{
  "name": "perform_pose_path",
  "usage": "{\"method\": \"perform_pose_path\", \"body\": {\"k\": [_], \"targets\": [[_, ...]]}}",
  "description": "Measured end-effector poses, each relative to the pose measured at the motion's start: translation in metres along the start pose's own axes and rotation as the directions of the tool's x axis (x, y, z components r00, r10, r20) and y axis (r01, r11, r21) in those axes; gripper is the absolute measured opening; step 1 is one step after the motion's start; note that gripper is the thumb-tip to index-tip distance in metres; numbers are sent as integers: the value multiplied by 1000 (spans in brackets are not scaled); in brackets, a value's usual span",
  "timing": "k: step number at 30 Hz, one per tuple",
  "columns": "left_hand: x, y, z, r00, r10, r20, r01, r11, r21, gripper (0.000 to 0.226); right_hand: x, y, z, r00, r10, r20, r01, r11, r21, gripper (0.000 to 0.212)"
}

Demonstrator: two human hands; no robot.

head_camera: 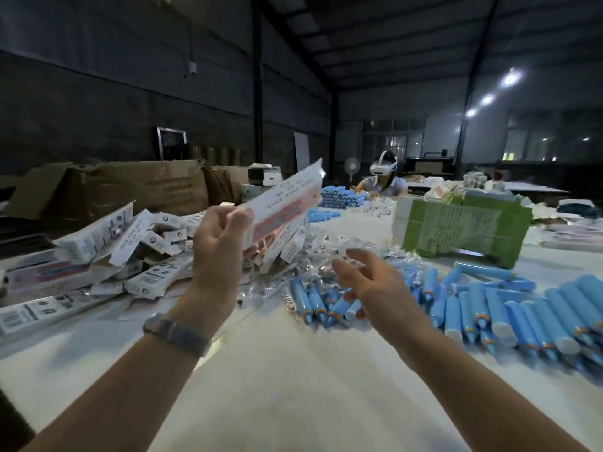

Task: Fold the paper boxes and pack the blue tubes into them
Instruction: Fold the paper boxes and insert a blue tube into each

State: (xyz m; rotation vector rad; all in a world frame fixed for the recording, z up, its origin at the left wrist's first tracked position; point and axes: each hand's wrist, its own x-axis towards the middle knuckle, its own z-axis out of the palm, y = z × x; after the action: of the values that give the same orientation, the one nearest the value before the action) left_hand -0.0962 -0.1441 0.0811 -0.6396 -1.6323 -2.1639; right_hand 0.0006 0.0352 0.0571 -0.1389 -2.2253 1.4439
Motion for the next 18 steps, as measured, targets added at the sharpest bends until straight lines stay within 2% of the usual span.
{"method": "perform_pose_path", "body": {"k": [2, 4, 6, 9, 11, 12, 14, 16, 18], "targets": [[-27, 1, 25, 968, -166, 190, 199, 965, -169, 32, -4, -3, -9, 995, 99, 28, -103, 961, 255, 88], [-52, -3, 53, 946, -185, 266, 238, 954, -184, 22, -8, -7, -24, 995, 97, 17, -96, 924, 370, 86], [-72, -8, 79, 933, -196, 301, 253, 954, -162, 17, -9, -9, -42, 997, 72, -38, -45, 879, 474, 69], [-93, -18, 107, 882, -215, 420, 289, 949, -122, 31, -8, -6, -63, 978, 84, -190, 29, 848, 528, 35], [-100, -27, 120, 863, -184, 471, 240, 969, -60, 43, -10, 0, -68, 963, 82, -255, 41, 896, 443, 19], [-102, -33, 126, 856, -163, 490, 216, 975, -54, 47, -11, 5, -68, 961, 59, -269, 42, 934, 354, 17], [-105, -47, 134, 851, -122, 511, 209, 971, -116, 49, -13, 16, -63, 957, -13, -290, 28, 998, 48, 27], [-108, -65, 135, 870, -101, 483, 206, 964, -169, 49, -14, 25, -56, 957, -82, -278, 10, 968, -250, 41], [-108, -80, 127, 887, -93, 453, 158, 981, -108, 53, -13, 31, -51, 969, -112, -220, 10, 908, -418, 52]]}}
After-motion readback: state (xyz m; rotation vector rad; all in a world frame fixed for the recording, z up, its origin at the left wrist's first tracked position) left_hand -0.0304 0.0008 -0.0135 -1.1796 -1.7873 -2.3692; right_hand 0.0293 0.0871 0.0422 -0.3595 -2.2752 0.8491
